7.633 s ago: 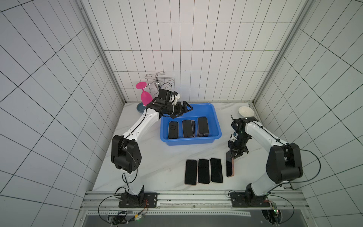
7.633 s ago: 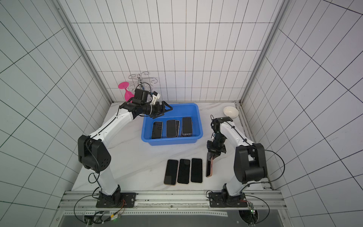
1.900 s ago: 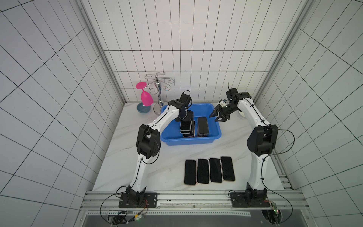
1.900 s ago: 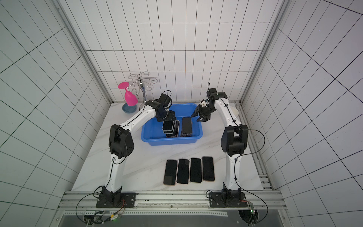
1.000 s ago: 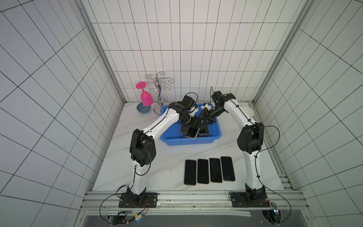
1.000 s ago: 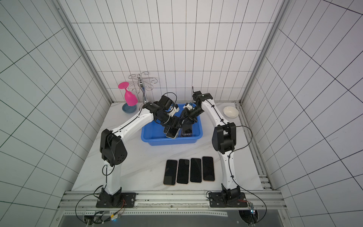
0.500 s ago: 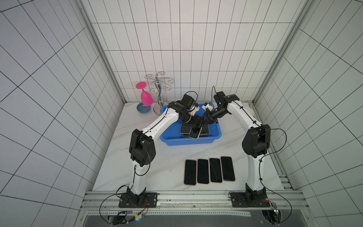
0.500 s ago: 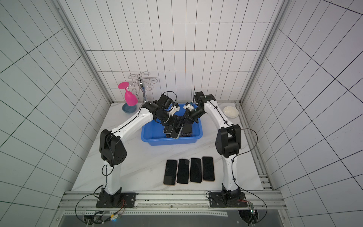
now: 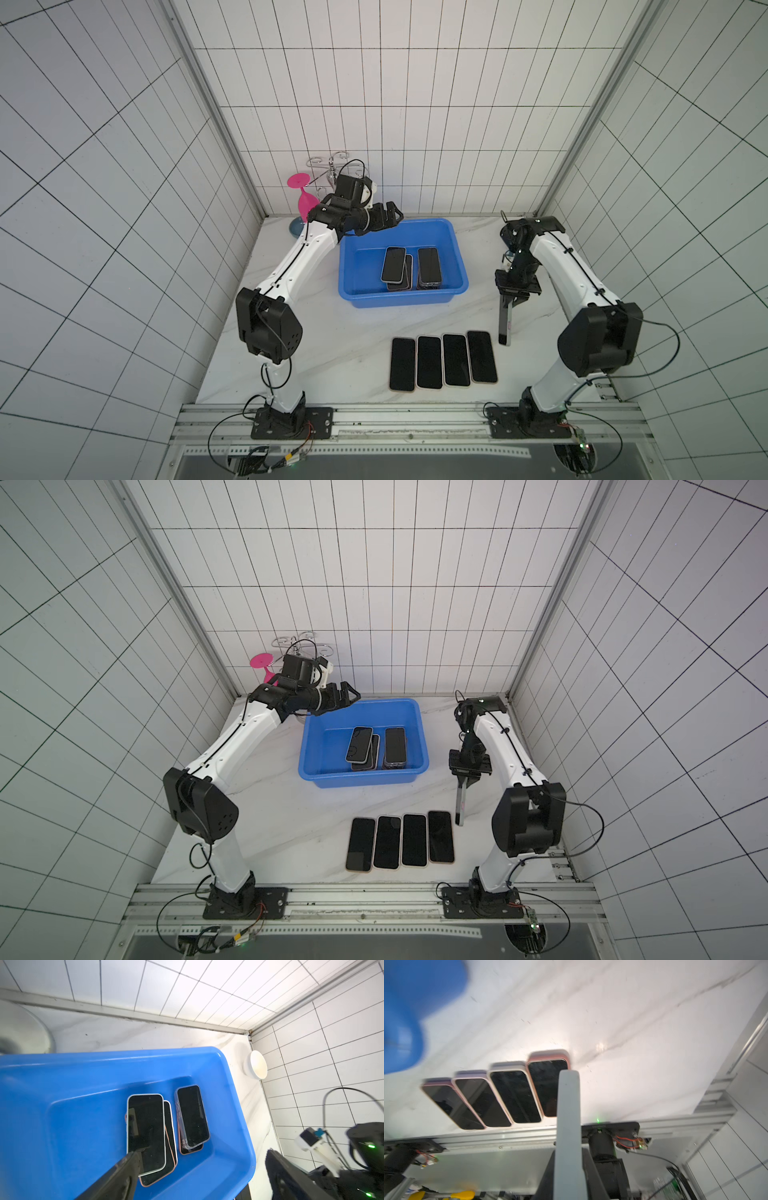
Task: Take the phone out of the storage box
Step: Place the phone at the center of the board.
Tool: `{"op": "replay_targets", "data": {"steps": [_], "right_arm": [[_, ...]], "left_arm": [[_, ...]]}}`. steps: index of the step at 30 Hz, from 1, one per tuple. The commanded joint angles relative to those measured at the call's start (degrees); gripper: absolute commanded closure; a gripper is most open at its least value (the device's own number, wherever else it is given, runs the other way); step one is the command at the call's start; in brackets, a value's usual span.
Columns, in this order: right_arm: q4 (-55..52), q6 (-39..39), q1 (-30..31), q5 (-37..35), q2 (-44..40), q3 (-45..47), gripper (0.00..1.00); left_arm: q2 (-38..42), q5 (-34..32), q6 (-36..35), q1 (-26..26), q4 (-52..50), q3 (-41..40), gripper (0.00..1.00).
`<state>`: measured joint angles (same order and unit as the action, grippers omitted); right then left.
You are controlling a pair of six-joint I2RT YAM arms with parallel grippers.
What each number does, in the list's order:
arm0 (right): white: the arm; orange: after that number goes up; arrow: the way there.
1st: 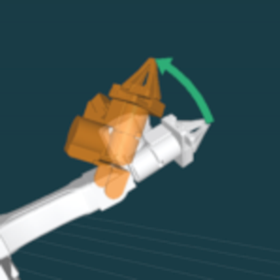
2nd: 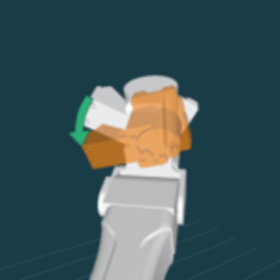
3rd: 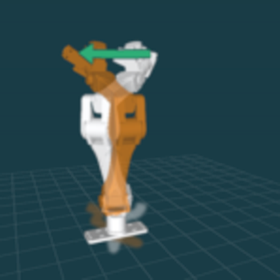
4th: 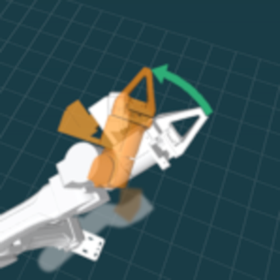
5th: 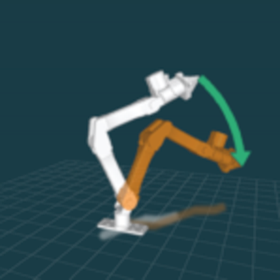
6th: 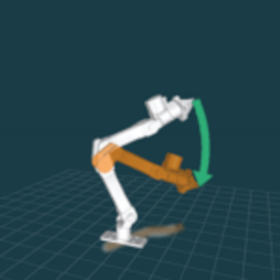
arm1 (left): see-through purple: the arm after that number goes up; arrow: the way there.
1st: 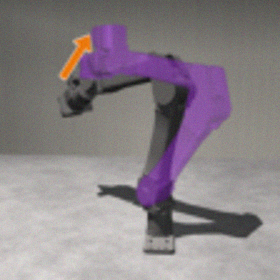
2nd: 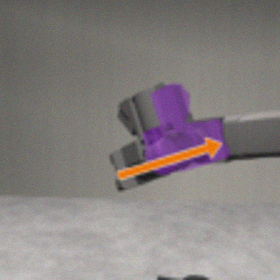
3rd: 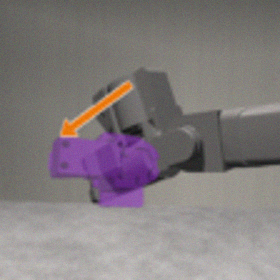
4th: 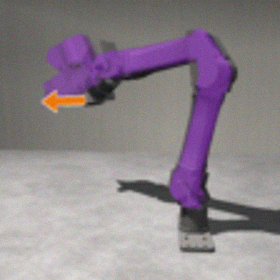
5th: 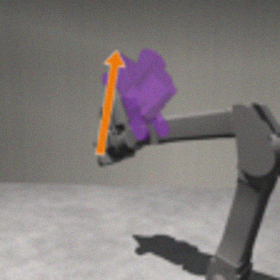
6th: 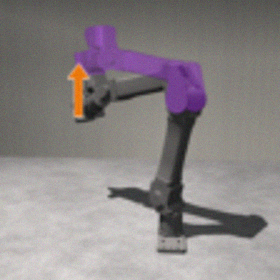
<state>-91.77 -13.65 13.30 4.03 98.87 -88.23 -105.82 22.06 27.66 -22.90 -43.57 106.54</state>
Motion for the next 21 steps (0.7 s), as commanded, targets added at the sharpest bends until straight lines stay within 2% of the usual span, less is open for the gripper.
{"op": "replay_targets", "data": {"steps": [1, 8, 12, 17, 19, 21], "right_arm": [[-1.75, -0.26, 1.12, -4.57, 2.95, 4.65, 1.0], [1.93, 0.81, 4.52, 0.16, 8.97, 8.2, 1.0], [5.76, -0.12, 4.66, 3.02, 10.35, 12.89, 1.0], [7.0, -0.11, 4.41, 4.65, 11.73, 13.51, 1.0], [7.43, -0.14, 4.27, 5.47, 11.93, 14.07, 0.95], [8.02, -0.63, 3.33, 4.82, 11.67, 14.49, 0.84]], "left_arm": [[-1.1, 0.01, 1.08, -1.58, 0.85, -2.02, 0.02], [-1.58, 0.35, 2.42, -1.71, 1.12, -3.95, 0.02], [-1.47, 0.97, 2.66, -1.71, 1.14, -5.26, 0.02], [-0.99, 0.91, 2.92, -1.8, 1.52, -7.23, 0.02], [-0.96, 0.99, 3.02, -1.8, 1.7, -7.79, 0.02], [-0.97, 0.99, 3.06, -1.88, 1.73, -8.1, 0.02]]}}
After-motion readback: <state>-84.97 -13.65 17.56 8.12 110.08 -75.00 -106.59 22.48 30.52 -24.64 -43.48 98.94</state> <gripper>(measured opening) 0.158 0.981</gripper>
